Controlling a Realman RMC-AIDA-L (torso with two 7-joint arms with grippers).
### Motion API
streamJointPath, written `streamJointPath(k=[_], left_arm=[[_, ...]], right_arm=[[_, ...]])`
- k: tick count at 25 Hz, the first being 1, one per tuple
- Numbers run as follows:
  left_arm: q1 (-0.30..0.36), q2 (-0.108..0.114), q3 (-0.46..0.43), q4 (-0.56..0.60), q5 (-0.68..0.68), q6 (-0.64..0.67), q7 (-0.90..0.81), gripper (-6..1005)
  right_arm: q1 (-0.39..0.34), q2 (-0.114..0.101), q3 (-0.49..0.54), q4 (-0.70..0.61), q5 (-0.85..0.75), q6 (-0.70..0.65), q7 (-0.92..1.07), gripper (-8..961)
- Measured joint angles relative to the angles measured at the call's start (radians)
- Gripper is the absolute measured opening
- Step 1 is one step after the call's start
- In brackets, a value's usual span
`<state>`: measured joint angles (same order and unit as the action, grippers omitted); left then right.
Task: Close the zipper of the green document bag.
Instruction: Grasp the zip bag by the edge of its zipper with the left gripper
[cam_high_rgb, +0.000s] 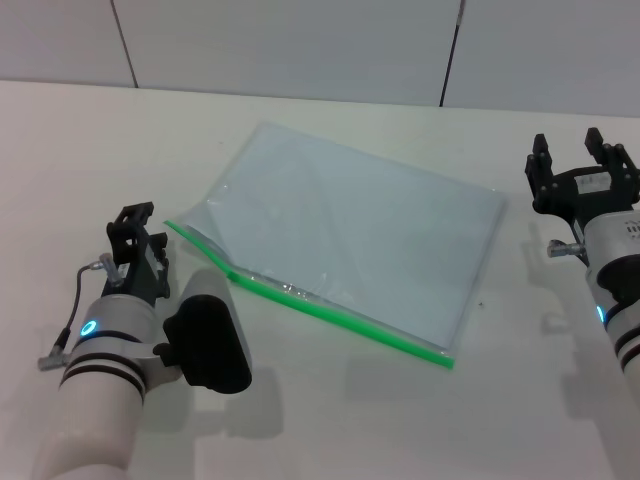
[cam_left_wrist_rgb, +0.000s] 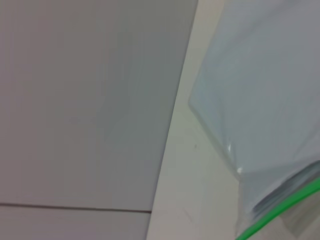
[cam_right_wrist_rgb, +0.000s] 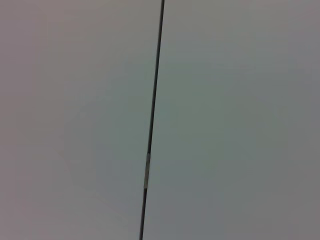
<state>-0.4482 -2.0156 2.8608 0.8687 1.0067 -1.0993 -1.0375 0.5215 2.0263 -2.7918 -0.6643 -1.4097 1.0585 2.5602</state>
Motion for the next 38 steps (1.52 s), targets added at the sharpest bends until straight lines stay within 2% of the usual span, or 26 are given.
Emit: streamJointPath(k=[33,38], left_arm=[[-0.022,-0.001,0.000,-0.017,0.042,0.069,0.045,441],[-0.032,-0.009,-0.010,-0.046,0.032,0.078,0.018,441]], right_arm=[[0.000,0.000,-0.009,-0.005,0.000,0.008,-0.002,577],[0.000,0.000,-0.009,-0.005,0.000,0.008,-0.003,577]])
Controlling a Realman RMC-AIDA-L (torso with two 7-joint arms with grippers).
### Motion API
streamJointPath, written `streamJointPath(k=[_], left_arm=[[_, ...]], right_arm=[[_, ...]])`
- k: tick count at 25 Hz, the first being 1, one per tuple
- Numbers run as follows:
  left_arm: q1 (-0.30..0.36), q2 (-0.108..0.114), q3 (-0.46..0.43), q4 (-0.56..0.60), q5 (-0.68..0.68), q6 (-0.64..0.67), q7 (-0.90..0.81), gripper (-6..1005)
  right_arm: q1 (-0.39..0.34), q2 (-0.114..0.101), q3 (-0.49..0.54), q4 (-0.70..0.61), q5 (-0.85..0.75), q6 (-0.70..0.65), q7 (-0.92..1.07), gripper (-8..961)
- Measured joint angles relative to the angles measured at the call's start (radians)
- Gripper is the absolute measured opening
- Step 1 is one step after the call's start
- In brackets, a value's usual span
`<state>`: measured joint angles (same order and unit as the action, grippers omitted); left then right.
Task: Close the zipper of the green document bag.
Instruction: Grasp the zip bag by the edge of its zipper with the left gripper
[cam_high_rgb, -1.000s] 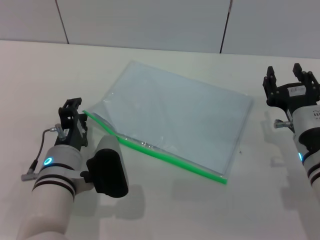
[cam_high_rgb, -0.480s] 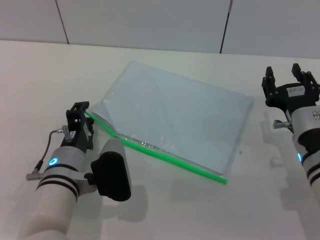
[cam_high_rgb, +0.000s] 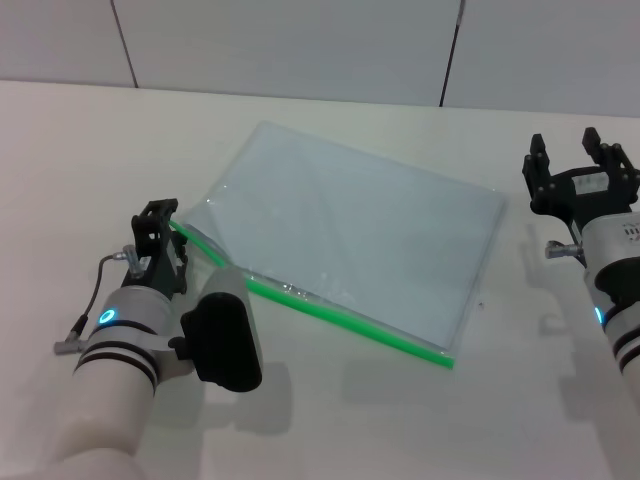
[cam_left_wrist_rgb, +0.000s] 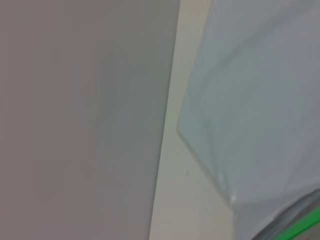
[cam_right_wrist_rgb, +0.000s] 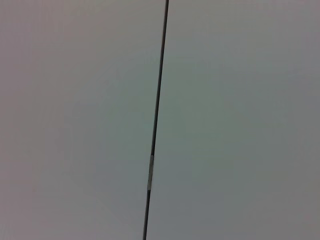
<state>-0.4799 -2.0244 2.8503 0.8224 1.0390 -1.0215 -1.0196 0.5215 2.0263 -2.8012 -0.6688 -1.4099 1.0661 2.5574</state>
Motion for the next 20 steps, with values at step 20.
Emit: streamJointPath(k=[20], left_arm=[[-0.031,-0.005,0.000,-0.043,-0.043,-0.002,-0.027,431]], right_arm=[[0.005,0.002,0.000,-0.003,-0.003,-0.008,0.000,577]])
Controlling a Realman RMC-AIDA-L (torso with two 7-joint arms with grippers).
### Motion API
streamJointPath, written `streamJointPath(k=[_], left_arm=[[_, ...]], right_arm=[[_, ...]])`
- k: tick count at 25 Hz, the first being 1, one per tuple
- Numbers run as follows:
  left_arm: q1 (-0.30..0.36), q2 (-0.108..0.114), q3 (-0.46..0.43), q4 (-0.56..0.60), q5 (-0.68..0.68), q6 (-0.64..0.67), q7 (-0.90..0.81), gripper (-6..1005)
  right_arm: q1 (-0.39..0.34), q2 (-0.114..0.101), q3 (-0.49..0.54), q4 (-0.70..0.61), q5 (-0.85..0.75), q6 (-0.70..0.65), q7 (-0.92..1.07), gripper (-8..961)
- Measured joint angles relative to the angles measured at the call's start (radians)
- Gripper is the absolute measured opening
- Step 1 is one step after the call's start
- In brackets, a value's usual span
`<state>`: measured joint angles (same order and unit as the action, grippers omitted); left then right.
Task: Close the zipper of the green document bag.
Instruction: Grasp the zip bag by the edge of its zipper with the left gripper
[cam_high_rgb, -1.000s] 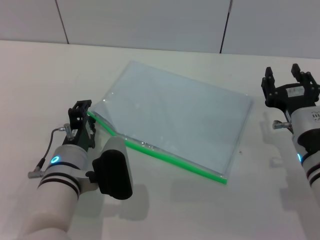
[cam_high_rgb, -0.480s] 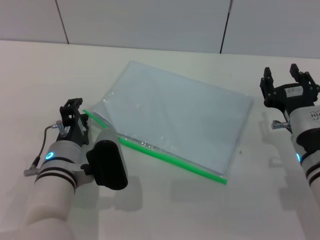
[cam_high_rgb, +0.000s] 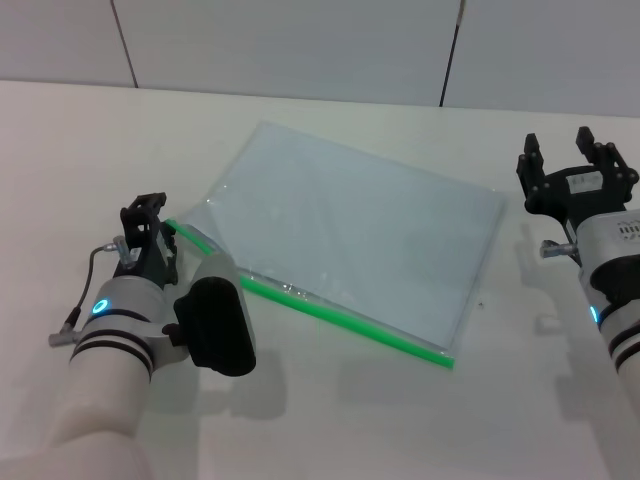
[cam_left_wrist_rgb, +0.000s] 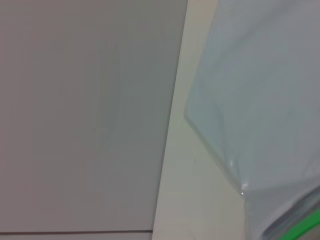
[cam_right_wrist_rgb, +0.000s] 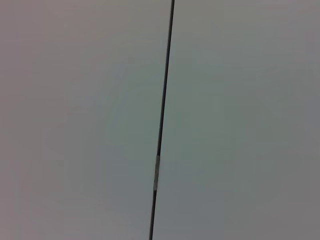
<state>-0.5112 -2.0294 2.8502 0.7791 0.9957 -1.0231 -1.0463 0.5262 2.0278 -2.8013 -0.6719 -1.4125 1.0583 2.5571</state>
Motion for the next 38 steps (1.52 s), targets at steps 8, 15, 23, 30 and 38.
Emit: streamJointPath(k=[8,15,23,30,38], left_arm=[[-0.014,0.000,0.002,0.000,0.000,0.000,-0.009,394],[-0.020,0.000,0.006,-0.003,-0.007,0.001,-0.008,399],[-0.016,0.000,0.004,-0.003,-0.015,0.003,-0.003,398],[-0.017,0.000,0.007,-0.003,-0.023,0.015,-0.001,399],[-0.021,0.000,0.008,-0.015,-0.017,0.044,0.000,398]], right_arm=[[0.000,0.000,-0.001,-0.006,-0.001,0.003,-0.018,577],[-0.003,0.002,0.003,-0.015,0.000,0.007,-0.035,577],[-0.003,0.002,0.006,-0.015,0.001,0.007,-0.035,576],[-0.001,0.002,0.005,-0.015,0.001,0.004,-0.035,576],[0.001,0.002,0.001,-0.015,0.001,0.006,-0.036,576]])
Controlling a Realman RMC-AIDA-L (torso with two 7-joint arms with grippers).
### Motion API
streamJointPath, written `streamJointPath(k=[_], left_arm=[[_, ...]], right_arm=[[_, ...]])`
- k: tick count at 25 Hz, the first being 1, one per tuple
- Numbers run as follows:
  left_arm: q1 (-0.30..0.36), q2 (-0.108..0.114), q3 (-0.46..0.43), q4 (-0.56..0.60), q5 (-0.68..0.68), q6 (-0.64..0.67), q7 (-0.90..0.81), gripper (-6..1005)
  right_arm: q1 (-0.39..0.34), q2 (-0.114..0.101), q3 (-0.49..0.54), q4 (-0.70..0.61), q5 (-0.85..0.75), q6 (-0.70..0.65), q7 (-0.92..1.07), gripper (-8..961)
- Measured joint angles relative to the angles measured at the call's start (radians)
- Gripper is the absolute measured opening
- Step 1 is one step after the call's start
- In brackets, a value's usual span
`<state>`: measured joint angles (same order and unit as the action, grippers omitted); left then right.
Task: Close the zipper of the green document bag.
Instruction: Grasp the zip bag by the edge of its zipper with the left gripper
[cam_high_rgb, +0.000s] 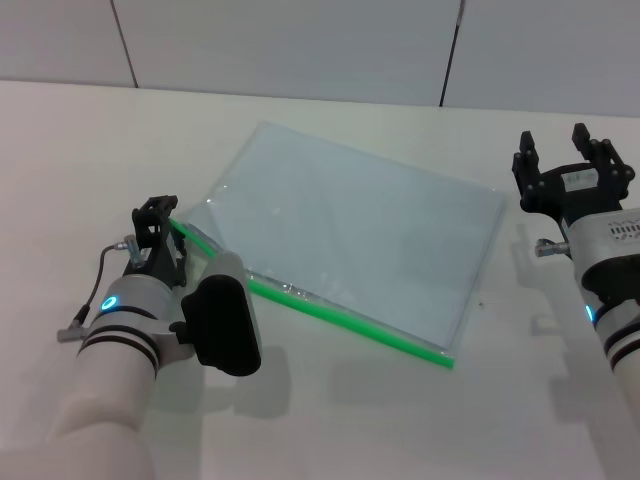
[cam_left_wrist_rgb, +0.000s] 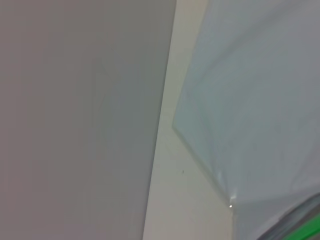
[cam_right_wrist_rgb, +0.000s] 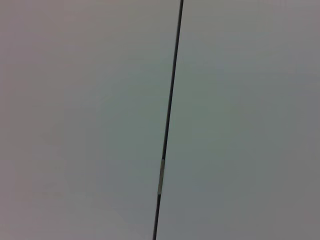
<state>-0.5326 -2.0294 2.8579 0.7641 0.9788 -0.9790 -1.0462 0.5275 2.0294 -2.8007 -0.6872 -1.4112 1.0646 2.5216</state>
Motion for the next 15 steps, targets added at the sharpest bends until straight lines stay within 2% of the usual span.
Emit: streamJointPath(k=[15], left_arm=[[-0.028,-0.006,0.000,-0.039,0.002,0.036,0.014,398]], right_arm=[[0.002,0.000,-0.002,0.000,0.000,0.004,-0.001,576]])
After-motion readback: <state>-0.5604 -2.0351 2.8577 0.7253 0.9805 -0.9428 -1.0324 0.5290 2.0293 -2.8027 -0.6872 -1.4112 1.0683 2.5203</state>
